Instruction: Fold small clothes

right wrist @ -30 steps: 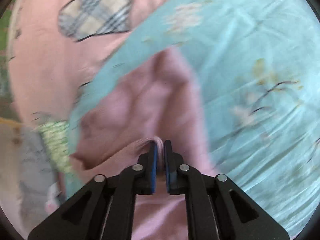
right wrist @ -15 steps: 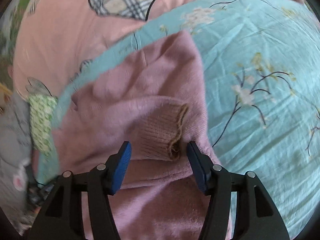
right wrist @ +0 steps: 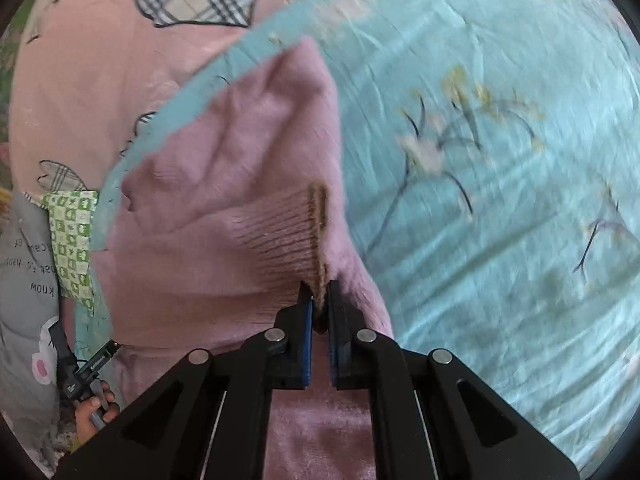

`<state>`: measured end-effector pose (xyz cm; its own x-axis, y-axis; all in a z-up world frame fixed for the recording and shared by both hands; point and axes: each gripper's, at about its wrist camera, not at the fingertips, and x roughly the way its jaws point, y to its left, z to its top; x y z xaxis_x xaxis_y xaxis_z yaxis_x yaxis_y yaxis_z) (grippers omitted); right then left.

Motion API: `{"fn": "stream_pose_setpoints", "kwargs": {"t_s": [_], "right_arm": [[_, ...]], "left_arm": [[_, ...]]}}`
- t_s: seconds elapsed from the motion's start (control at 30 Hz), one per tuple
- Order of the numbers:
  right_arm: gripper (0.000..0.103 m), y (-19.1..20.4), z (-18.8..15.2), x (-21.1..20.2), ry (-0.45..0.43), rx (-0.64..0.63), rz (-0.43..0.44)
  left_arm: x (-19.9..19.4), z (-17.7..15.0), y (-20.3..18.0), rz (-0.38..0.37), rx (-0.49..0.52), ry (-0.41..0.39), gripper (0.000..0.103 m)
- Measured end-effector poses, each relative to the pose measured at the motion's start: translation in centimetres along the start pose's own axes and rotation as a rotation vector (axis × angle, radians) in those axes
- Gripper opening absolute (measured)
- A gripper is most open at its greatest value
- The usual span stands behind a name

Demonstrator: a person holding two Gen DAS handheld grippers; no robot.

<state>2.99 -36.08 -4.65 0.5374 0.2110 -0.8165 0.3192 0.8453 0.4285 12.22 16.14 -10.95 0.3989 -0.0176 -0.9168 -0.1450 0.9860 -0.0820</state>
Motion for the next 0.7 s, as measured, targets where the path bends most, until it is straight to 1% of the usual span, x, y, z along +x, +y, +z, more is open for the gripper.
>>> {"fn": "stream_pose_setpoints", "kwargs": {"t_s": [0.07, 0.13, 0.2, 0.27, 0.33, 0.43, 0.5, 0.57, 0.6, 0.63, 0.67, 0.7], "right_arm": [[0.007, 0.5, 0.0, 0.0, -0.004, -0.025, -0.025], [0.007, 1.0, 0.1, -0.1, 0.002, -0.039, -0.039], [0.007, 1.1, 0.2, -0.5, -0.005, -0.045, -0.038], [0.007, 1.2, 0.3, -0.6, -0.011, -0.046, -0.026], [0.01, 0.9, 0.1, -0.3, 0.011, -0.05, -0.016], [0.015, 1.2, -0.1, 0.0, 0.023, -0.049, -0.045], [0.023, 1.6, -0.1, -0.3, 0.001, -0.045, -0.062], [0.027, 2.0, -0.2, -1.0, -0.038, -0.047, -0.095], [0.027, 2.2, -0.2, -1.6, -0.073, -0.052, -0.132], [0.027, 2.4, -0.3, -2.2, -0.113, -0.052, -0.165], [0.027, 2.6, -0.4, -2.7, -0.145, -0.05, -0.176], [0.027, 2.9, -0.5, -3.0, -0.167, -0.052, -0.158]], "left_arm": [[-0.3, -0.5, 0.4, -0.03, 0.011, 0.013, 0.06], [-0.9, -0.9, 0.9, -0.079, 0.023, 0.027, 0.059], [-1.9, -1.2, 1.4, -0.135, 0.025, 0.029, 0.058], [-2.9, -0.8, 1.8, -0.191, 0.01, 0.013, 0.058], [-3.7, 0.6, 2.0, -0.231, -0.021, -0.021, 0.06], [-3.6, 4.0, 2.0, -0.268, -0.091, -0.056, 0.076], [-2.3, 6.7, 1.6, -0.275, -0.118, -0.059, 0.079], [-0.7, 8.6, 1.4, -0.262, -0.129, -0.032, 0.079], [0.6, 9.8, 1.2, -0.257, -0.138, -0.007, 0.079], [1.2, 10.2, 1.1, -0.263, -0.144, 0.005, 0.079], [1.7, 10.6, 1.1, -0.267, -0.15, 0.014, 0.079], [2.5, 11.1, 0.9, -0.263, -0.153, 0.022, 0.079]]}}
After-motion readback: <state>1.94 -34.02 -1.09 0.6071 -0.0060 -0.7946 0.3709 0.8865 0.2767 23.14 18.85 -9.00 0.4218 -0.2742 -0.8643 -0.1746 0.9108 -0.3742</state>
